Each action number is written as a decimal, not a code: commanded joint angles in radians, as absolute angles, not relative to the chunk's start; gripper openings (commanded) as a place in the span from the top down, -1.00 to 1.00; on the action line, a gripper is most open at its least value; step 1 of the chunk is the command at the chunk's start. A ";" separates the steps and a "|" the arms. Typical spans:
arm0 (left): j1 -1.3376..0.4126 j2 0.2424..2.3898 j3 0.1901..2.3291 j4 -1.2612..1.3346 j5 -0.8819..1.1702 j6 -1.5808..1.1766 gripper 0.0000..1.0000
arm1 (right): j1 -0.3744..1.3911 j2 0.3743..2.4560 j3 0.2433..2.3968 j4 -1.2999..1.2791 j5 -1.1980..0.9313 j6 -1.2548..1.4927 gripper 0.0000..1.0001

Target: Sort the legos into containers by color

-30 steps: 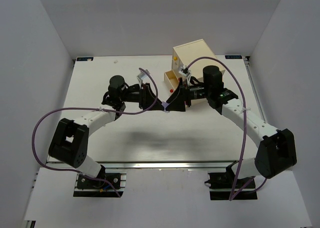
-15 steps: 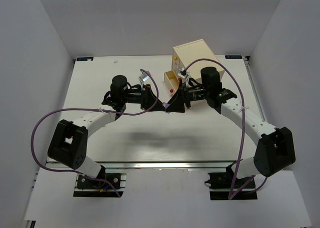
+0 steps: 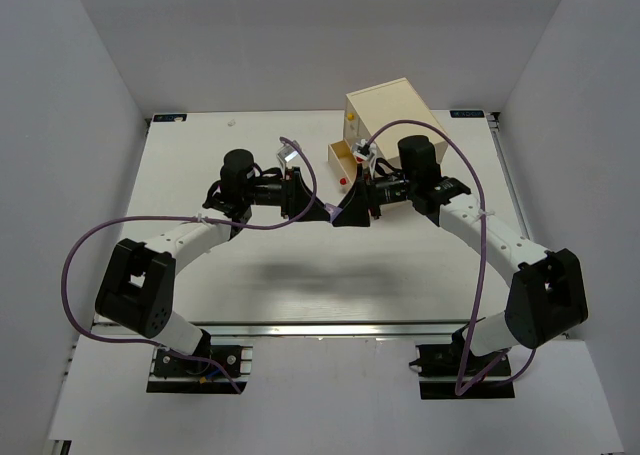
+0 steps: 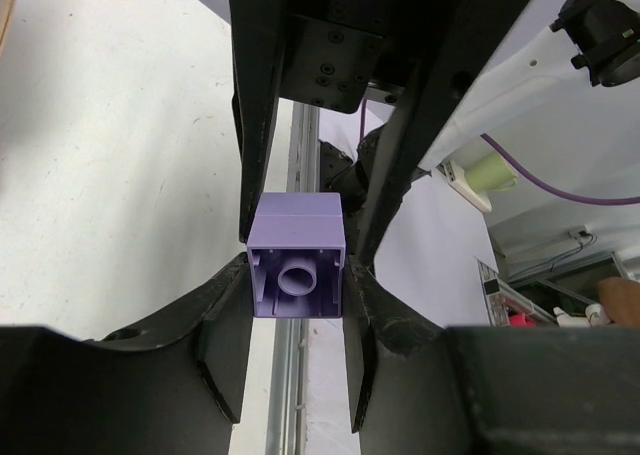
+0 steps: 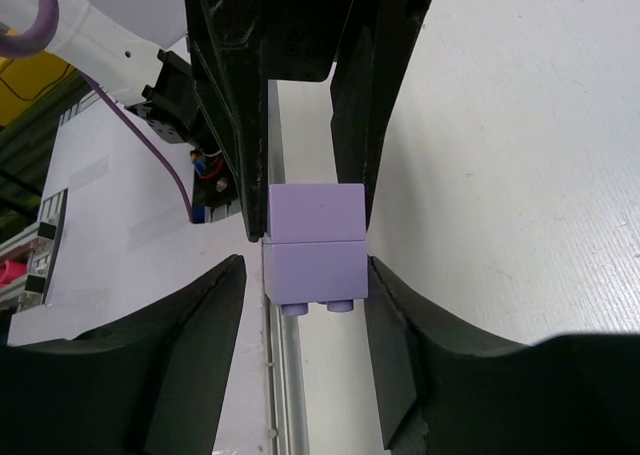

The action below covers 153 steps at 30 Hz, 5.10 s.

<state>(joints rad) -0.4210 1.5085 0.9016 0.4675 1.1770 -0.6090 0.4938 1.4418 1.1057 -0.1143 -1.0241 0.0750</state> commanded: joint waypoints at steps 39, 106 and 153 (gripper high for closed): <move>-0.347 1.612 1.164 0.170 0.720 -0.484 1.00 | 0.380 1.335 1.124 -0.290 -0.839 -0.270 1.00; -0.460 1.746 1.410 0.038 0.306 -0.476 1.00 | 0.356 1.244 1.078 -0.412 -0.864 -0.768 1.00; -0.459 0.893 0.756 -0.293 -0.087 -0.282 -0.40 | 0.676 1.850 1.439 -0.425 0.255 -1.482 0.79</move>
<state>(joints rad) -0.4538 0.9169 0.7414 -0.2920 -0.0719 -0.2920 0.6754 1.8423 1.3914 -0.4332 0.2245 -1.3880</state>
